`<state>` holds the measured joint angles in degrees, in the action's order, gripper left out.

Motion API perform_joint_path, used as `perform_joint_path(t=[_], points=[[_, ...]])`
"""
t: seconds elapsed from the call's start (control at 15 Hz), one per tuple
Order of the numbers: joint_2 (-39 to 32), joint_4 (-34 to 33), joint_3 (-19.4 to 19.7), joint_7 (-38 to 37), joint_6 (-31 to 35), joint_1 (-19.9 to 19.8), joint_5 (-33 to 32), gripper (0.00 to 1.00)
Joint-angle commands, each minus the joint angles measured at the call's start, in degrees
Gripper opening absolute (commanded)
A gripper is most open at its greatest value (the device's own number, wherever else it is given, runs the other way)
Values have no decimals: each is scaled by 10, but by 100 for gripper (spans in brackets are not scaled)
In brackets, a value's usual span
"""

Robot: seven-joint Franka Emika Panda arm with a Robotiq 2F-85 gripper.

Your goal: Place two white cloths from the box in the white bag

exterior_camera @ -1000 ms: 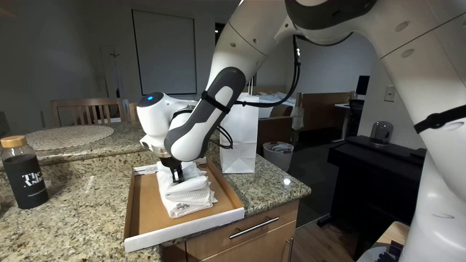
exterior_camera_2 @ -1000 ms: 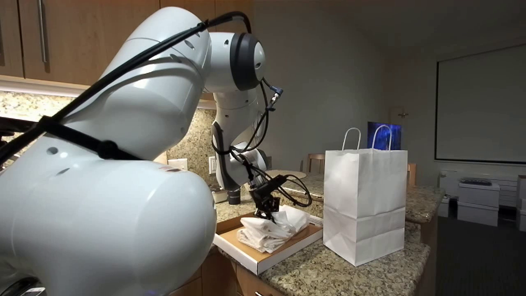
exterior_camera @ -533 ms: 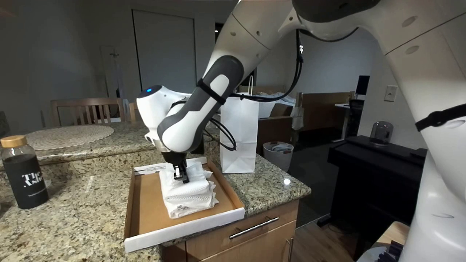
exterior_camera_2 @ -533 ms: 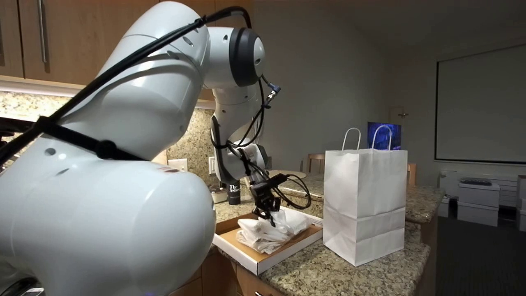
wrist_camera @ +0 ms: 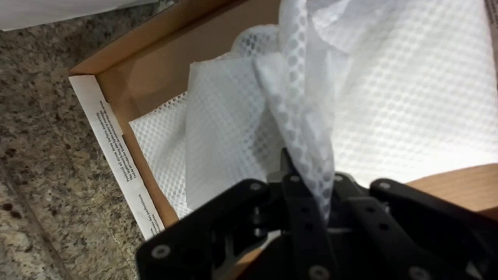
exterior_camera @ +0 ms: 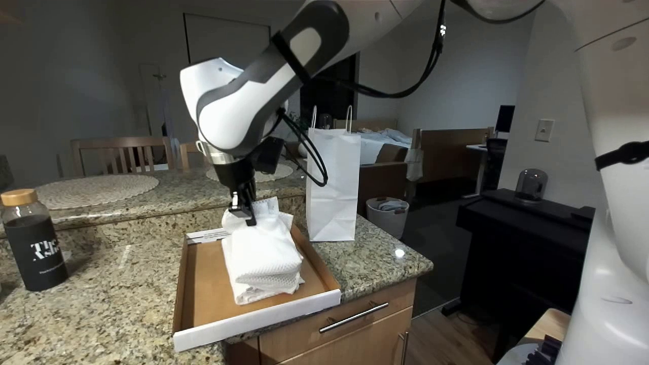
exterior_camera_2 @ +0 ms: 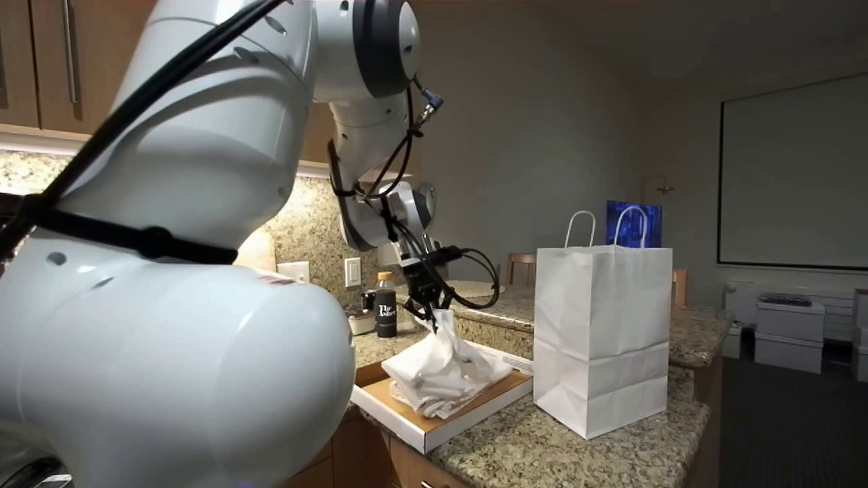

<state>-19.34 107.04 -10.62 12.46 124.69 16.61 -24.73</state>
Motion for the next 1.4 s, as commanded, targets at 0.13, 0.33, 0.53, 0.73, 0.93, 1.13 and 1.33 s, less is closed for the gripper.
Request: perform_joint_path(t=[0.13, 0.33, 0.53, 0.73, 0.93, 1.13, 1.33], points=[[62, 10, -11, -27, -62, 0, 26, 6], [55, 0, -11, -38, -83, -1, 27, 5], [46, -8, -13, -31, -102, -3, 35, 4], [41, -12, -14, -27, -114, -3, 41, 5], [38, -16, -13, -32, -124, -1, 35, 8], [37, -18, -13, -35, -123, 0, 35, 6], [30, -27, -13, -31, -136, 0, 38, 30]])
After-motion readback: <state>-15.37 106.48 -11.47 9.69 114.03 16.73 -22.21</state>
